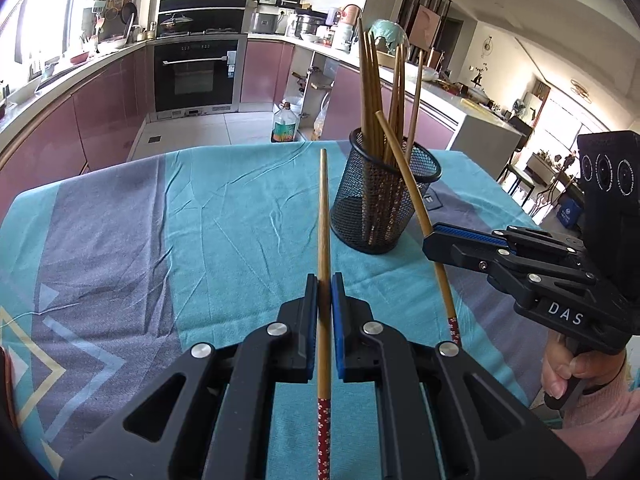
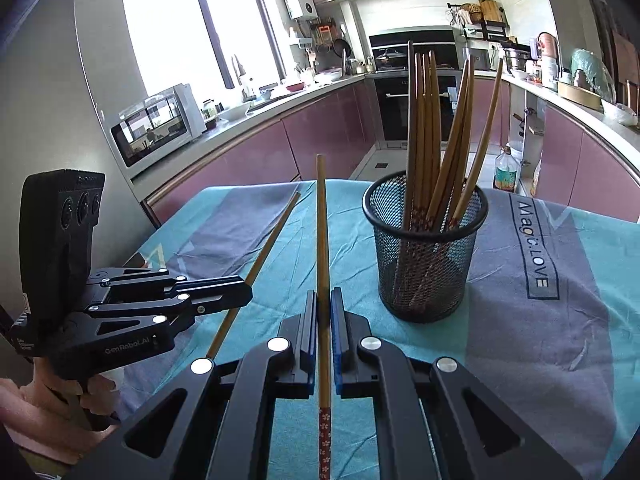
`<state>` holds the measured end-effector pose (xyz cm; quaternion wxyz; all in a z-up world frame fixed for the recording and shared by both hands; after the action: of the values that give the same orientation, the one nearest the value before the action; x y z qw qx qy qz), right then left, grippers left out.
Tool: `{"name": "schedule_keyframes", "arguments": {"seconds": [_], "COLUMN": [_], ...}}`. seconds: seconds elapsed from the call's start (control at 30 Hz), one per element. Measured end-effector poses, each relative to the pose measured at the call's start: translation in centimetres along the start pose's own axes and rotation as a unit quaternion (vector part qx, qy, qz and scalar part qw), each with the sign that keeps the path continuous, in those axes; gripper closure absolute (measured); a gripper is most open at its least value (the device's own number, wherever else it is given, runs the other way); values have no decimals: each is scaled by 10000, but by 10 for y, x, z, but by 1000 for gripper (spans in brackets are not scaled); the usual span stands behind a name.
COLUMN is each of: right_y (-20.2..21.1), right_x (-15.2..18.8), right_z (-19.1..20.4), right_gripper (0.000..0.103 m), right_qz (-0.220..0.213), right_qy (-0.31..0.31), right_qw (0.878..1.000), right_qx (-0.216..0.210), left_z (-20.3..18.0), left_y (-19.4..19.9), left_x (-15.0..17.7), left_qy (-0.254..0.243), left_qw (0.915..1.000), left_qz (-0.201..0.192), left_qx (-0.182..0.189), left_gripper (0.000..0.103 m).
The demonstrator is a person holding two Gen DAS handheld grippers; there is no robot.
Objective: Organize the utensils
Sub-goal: 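Lift both held chopsticks upright and carry them toward the mesh holder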
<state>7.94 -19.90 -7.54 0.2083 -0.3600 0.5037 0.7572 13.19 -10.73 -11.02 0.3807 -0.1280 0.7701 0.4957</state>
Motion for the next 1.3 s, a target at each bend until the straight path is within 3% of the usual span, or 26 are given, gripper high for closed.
{"name": "schedule_keyframes", "arguments": {"seconds": [0.47, 1.3], "right_y": [21, 44], "right_x": [-20, -33], "right_z": [-4, -12], "right_gripper": [98, 98], "right_qz": [-380, -767], "right_qy": [-78, -177], "right_qw": [9992, 9969], "right_qx": [2, -23], "left_z": [-12, -26], "left_y": [24, 50], "left_x": [-18, -40], "left_qy": [73, -28], "left_qw": [9990, 9966], "left_qz": [-292, -709], "left_qx": [341, 430], "left_gripper": [95, 96]}}
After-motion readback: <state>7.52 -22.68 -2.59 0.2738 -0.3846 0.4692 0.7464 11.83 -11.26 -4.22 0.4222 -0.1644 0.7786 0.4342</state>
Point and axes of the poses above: each gripper's, at about its wrist camera, not at the fingertips, and y roughly against the way its jaws point, z to its left, x to its underside, the point moved 10 cm from there along -y, roughly the way its jaws point
